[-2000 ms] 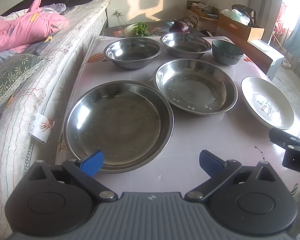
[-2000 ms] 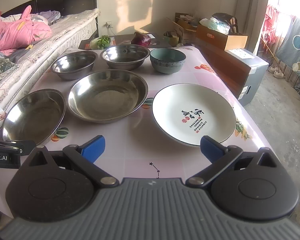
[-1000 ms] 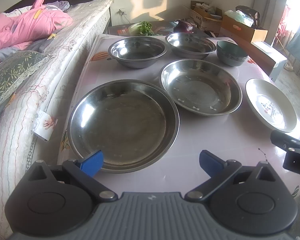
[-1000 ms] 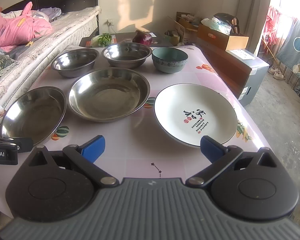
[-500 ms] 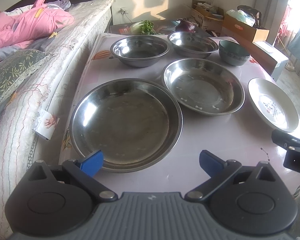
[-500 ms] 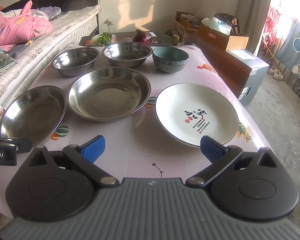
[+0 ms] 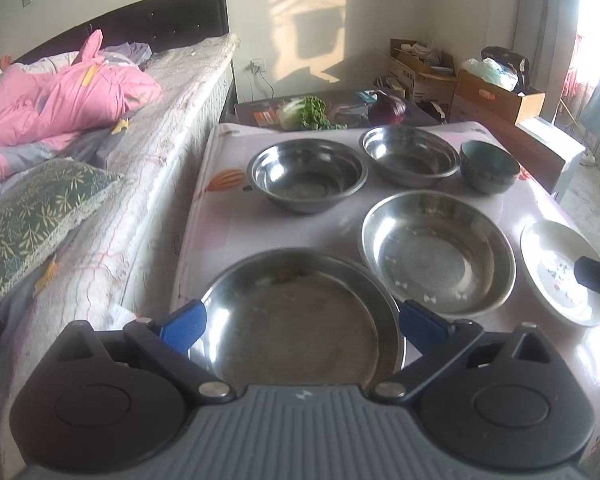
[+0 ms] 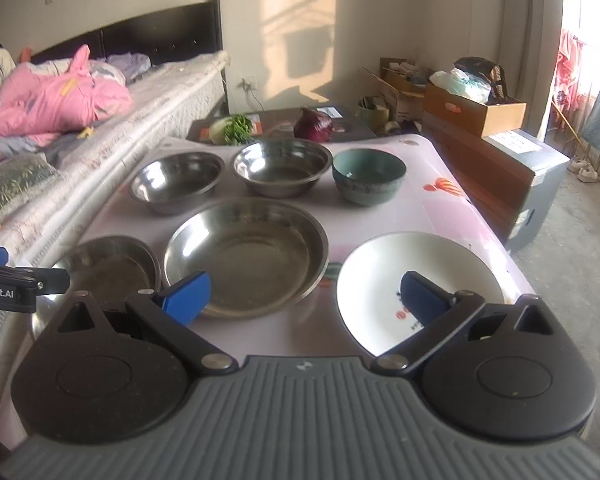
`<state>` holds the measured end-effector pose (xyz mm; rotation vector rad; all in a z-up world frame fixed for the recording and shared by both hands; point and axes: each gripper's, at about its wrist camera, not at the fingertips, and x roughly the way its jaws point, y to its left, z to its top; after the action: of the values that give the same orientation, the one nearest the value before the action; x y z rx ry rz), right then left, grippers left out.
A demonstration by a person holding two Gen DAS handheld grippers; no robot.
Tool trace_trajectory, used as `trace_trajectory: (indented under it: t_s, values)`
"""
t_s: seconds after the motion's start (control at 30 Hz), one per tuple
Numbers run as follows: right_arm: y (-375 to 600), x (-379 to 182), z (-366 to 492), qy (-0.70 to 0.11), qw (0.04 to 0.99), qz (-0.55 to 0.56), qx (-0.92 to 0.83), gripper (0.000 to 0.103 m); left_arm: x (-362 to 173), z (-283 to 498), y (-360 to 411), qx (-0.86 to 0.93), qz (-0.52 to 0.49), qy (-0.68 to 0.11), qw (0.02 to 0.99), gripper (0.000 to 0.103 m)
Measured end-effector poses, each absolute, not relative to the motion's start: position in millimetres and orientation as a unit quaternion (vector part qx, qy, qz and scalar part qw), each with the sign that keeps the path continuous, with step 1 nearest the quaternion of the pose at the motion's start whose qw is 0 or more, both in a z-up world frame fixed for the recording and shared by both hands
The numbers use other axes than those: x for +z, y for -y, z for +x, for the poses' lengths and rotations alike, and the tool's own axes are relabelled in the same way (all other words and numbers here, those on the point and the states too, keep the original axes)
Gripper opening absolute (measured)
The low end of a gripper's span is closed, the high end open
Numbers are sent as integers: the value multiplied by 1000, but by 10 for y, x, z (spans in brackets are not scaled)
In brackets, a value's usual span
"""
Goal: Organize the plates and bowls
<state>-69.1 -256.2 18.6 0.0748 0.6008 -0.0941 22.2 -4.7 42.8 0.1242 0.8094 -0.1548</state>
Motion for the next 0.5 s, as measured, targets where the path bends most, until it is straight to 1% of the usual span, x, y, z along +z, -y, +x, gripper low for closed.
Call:
trace_trajectory:
  t_s: [0.2,0.37,0.5]
  values:
    - [2569,460,-377,-239,970,31,-14,102,602,627,-19,-72,61,-374,922,103]
    - [2508,595,20,-234,972,37,10,102,562,1057,-65,-69,51,-400,912,103]
    - [2395,625,380,-236,972,8,8,102,472,1345,-104,-57,54,-399,914,103]
